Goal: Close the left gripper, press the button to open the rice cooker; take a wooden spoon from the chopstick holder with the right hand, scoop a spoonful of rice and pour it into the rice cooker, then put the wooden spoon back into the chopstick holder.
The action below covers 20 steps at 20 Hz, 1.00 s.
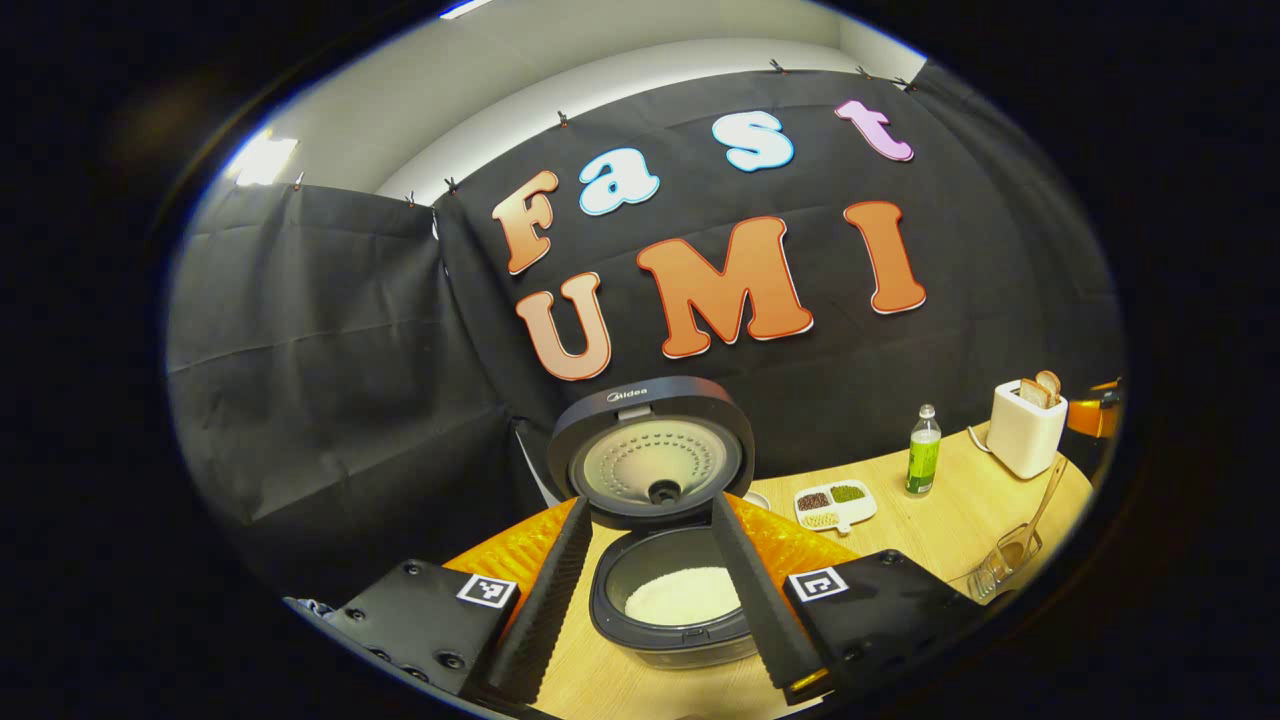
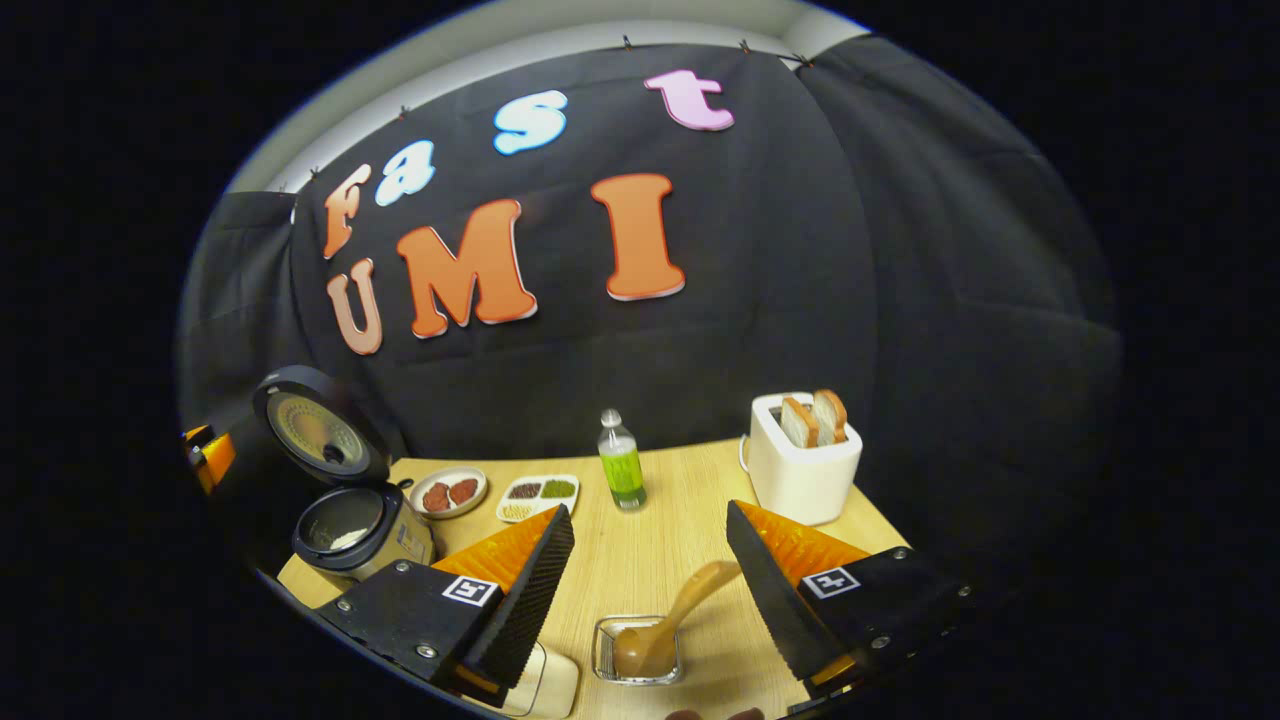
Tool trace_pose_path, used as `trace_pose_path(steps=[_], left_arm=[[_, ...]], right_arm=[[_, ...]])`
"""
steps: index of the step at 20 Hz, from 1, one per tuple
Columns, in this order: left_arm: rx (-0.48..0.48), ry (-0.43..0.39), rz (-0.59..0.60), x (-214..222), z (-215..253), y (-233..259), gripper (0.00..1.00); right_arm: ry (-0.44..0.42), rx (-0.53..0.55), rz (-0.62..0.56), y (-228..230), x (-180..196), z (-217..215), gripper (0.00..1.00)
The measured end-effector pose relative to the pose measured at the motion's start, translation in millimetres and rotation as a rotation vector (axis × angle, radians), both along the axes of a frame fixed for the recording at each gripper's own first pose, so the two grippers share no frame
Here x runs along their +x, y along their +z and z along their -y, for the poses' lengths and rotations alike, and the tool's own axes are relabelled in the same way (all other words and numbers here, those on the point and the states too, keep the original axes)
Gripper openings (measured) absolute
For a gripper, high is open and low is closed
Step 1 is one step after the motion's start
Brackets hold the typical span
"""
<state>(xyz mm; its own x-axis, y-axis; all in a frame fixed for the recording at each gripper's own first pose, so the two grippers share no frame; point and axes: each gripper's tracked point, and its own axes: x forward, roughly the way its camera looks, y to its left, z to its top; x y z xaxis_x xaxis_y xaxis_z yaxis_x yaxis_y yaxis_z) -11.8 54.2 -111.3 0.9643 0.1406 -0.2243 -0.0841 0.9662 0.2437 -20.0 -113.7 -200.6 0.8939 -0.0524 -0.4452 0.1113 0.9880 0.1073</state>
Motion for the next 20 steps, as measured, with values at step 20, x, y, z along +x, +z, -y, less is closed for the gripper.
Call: trace_pose_path(steps=[20], left_arm=[[-0.116, 0.015, 0.233, 91.7, -38.7, 84.7, 0.84]], right_arm=[[0.024, -0.085, 0.320, 124.2, 54.2, -53.1, 0.95]])
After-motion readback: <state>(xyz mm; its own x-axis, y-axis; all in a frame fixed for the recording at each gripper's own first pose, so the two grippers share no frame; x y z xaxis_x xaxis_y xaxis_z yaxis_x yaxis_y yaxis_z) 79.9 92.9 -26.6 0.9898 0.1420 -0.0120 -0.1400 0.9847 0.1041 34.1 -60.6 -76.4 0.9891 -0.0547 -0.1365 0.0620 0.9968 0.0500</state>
